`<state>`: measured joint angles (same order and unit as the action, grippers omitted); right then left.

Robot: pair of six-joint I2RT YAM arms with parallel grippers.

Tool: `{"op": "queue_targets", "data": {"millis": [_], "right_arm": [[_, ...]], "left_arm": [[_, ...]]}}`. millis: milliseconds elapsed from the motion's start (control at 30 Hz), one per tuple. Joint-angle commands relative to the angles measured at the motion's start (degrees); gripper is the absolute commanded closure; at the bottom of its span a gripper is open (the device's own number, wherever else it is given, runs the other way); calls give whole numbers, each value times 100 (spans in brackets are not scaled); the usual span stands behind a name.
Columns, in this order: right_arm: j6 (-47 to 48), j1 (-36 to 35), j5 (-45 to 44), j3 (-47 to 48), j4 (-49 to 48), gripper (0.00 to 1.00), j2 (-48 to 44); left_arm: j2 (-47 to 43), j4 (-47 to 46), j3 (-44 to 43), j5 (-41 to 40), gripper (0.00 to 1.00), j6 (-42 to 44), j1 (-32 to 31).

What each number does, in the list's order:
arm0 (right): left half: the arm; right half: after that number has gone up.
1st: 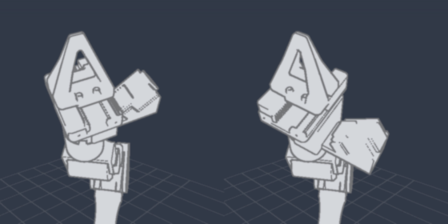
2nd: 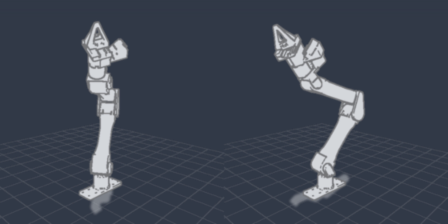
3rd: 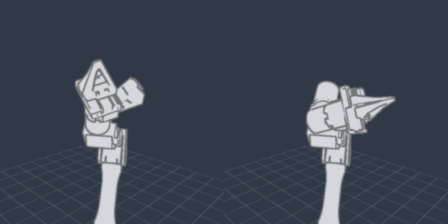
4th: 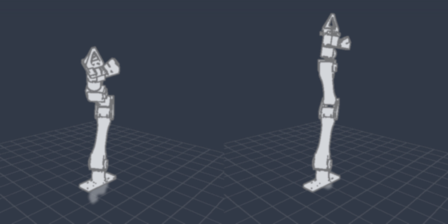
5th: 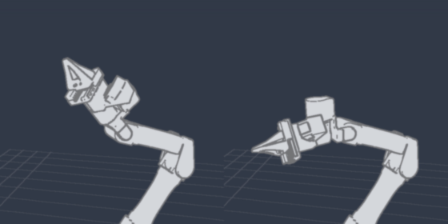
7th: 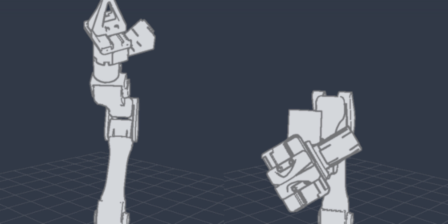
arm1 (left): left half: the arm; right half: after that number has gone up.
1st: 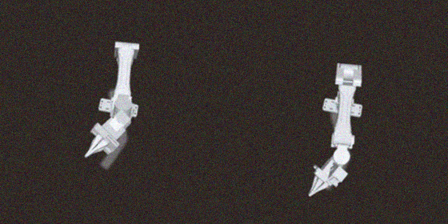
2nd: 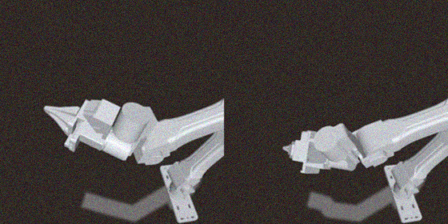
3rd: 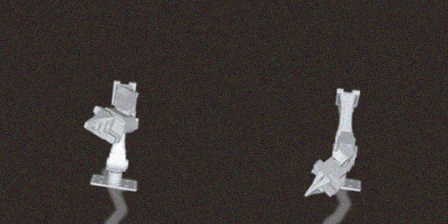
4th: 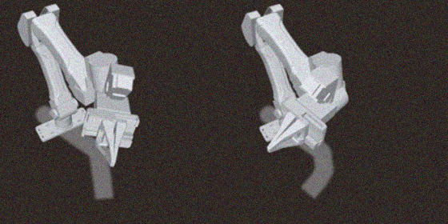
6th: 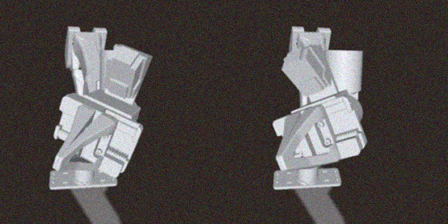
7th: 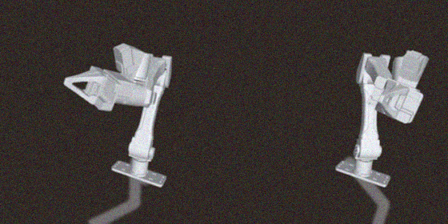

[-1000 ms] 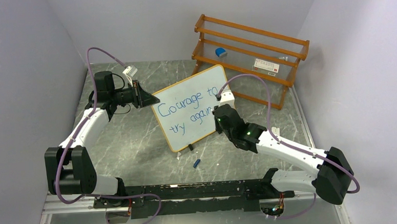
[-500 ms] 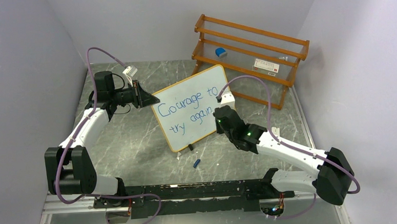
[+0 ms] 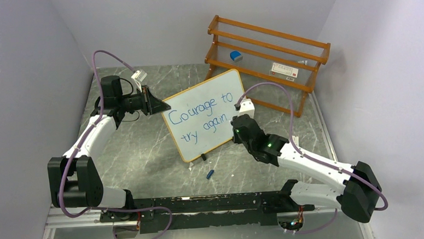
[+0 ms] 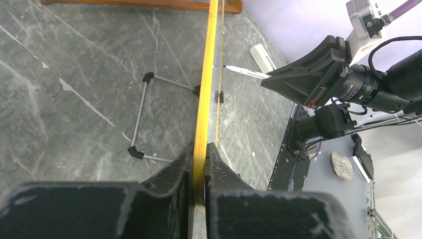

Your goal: Write a sentence on the whiteboard

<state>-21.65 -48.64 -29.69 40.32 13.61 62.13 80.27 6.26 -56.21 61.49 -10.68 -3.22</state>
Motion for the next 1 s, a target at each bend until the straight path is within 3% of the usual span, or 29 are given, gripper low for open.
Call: {"op": "queue_targets", "data": {"millis": [0,967], "right_arm": [[-40,112,-110,-97,-135,100,-37],[54,377,221,-58,-400,100,167]], "left_arm": [[208,400,68,-657,95,378,-142],[194,453,57,-731,95,411,-136]]}}
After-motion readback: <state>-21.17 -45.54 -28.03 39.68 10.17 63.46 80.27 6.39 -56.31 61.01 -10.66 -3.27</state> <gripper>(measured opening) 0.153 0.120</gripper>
